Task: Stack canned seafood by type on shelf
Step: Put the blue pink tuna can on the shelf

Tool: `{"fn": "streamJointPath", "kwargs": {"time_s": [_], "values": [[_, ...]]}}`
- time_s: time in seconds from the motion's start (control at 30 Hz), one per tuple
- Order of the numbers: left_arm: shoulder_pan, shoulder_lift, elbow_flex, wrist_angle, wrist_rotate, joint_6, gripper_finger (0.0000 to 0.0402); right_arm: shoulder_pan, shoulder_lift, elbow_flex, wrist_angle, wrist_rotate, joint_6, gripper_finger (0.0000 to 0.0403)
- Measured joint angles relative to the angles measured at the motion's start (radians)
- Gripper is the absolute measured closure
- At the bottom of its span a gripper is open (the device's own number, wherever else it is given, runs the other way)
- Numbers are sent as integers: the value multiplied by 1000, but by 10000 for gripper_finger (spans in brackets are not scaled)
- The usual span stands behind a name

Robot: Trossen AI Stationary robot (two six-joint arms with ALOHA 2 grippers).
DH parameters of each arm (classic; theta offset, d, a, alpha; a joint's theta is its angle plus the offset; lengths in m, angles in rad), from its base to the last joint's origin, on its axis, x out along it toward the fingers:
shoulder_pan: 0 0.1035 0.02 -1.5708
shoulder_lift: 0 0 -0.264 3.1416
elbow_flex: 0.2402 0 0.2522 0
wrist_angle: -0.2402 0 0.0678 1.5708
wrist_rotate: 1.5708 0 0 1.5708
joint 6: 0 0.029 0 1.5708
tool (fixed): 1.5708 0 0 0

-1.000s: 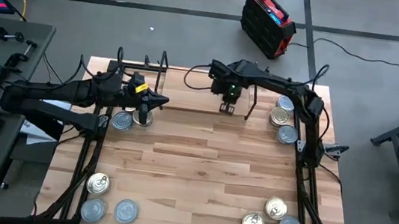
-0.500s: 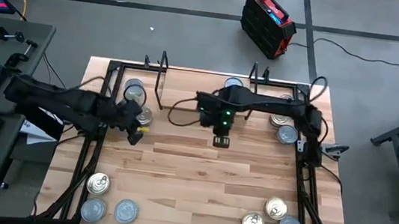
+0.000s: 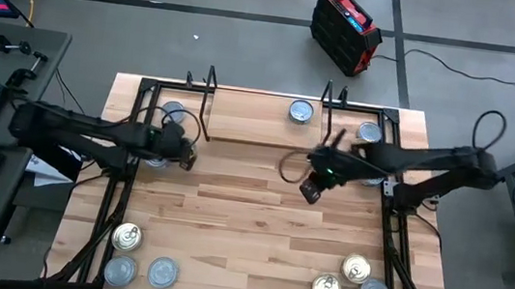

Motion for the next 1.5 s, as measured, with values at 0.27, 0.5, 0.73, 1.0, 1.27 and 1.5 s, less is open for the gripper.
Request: {"fn": "streamJointPath", "kwargs": {"time_s": [0.27, 0.5, 0.73, 1.0, 1.27, 1.5], "values": [[13, 121, 0, 19, -33, -47, 401, 120, -95, -47, -5, 193, 92, 403], [-18, 220, 0, 46, -27, -206, 401, 175, -110, -47, -6, 195, 27, 403], [-167, 269, 5, 183, 12, -405, 401, 232, -156, -47, -26, 195, -26, 403], [-376, 354, 2, 743, 55, -391, 401, 272, -208, -47, -32, 239, -60, 403], [-399, 520, 225, 697, 135, -157, 401, 265, -183, -47, 67, 239, 1, 403], [-425, 453, 340, 577, 130, 235, 401, 214, -5, -46, 128, 40, 2, 403]]}}
